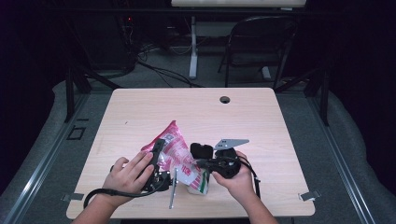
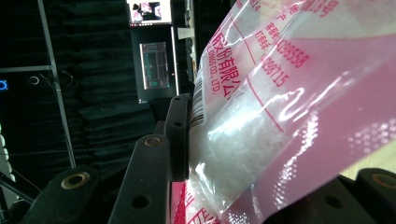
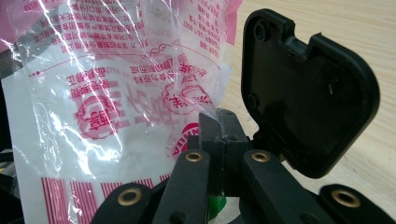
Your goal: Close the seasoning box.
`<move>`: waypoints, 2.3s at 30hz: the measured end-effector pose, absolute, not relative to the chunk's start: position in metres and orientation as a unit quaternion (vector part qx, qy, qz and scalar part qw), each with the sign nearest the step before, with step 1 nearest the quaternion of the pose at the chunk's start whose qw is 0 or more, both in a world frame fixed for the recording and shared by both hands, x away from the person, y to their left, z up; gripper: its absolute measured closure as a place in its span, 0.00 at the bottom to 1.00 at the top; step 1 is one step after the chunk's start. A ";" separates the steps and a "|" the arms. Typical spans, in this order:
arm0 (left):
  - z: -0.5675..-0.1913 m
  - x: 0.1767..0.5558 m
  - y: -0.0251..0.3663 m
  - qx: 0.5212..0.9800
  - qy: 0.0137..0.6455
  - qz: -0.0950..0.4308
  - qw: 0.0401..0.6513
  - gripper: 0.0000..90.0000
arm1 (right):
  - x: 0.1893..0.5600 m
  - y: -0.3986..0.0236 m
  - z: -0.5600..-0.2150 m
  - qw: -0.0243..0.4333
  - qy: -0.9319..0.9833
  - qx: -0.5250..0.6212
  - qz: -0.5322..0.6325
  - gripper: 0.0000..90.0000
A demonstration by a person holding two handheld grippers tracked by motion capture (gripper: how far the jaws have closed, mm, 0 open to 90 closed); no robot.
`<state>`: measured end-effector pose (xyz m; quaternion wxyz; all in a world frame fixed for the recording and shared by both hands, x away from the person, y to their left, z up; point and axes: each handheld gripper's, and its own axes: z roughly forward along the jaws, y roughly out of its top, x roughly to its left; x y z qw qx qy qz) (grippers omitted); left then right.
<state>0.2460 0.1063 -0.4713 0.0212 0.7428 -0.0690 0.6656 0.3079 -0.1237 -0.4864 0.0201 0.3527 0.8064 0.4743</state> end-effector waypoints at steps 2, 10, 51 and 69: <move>-0.471 0.246 0.106 0.743 -0.069 0.665 0.021 0.77 | 0.308 -0.124 -0.486 0.020 0.806 0.353 0.474 1.00; -0.471 0.246 0.106 0.743 -0.069 0.666 0.022 0.78 | 0.308 -0.124 -0.487 0.019 0.807 0.353 0.473 1.00; -0.471 0.247 0.110 0.750 -0.057 0.658 0.031 0.78 | 0.306 -0.124 -0.485 0.020 0.807 0.350 0.475 1.00; -0.474 0.247 0.113 0.754 -0.050 0.654 0.036 0.78 | 0.306 -0.123 -0.484 0.019 0.807 0.349 0.476 1.00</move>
